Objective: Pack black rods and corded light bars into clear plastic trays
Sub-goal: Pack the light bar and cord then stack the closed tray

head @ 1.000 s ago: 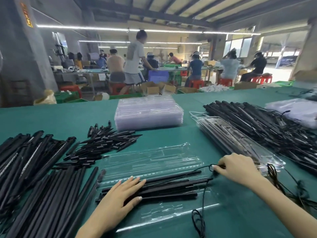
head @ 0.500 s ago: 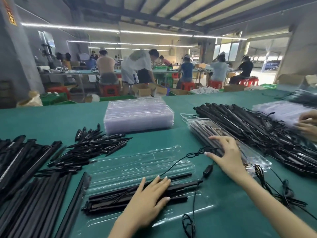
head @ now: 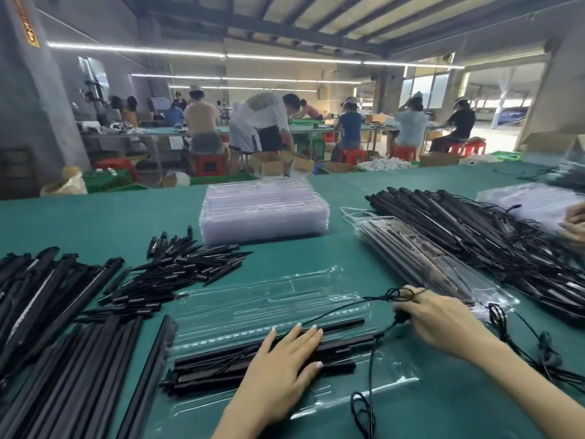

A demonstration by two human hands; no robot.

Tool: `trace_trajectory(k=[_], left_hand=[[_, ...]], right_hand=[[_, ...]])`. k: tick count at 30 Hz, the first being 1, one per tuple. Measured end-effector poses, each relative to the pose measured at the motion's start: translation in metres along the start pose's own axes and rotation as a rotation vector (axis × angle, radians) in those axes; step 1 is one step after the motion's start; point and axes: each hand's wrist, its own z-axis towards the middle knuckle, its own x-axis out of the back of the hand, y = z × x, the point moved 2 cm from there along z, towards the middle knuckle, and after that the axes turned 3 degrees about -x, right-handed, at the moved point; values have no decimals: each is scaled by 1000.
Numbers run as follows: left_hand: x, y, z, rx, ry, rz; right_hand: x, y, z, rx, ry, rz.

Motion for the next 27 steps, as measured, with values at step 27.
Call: trace_trajectory(k=[27], left_hand=[[7,-11,10,26,-62,-334]], right_hand=[[24,-11,-22,-51,-421,721]])
